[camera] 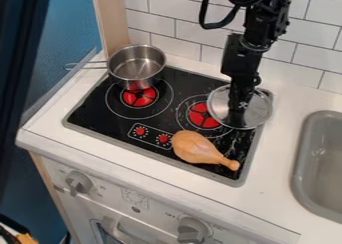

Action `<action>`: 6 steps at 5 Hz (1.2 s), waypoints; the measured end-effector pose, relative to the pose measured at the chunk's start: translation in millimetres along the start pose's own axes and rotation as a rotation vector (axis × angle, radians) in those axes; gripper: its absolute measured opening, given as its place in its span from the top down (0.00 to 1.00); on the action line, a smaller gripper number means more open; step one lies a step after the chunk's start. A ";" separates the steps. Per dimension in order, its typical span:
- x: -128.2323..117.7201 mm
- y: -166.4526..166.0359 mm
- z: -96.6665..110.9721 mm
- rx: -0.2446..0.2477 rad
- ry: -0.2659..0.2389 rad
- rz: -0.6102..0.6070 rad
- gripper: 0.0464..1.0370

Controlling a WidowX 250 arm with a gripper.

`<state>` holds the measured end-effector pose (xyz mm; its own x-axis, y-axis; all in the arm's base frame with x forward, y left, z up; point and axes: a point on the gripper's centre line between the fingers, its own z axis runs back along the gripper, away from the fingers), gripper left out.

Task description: Cover the silver pot with the silver lid

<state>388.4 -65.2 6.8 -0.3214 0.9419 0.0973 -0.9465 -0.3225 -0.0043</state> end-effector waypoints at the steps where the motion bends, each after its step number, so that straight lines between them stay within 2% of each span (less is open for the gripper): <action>1: -4.0 6.7 3.2 0.030 0.008 -0.014 0.76; 2: -4.5 8.5 19.3 0.026 0.039 -0.019 0.76; 3: 15.9 5.1 52.3 -0.044 0.052 0.055 0.76; 4: 45.0 1.5 75.4 -0.080 0.086 0.188 0.76; 5: 78.7 -6.6 84.3 -0.100 0.062 0.329 0.76; 6: 118.6 -17.5 81.7 -0.087 0.062 0.481 0.76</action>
<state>369.1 44.6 99.7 -0.7211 0.6928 0.0042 -0.6884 -0.7158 -0.1172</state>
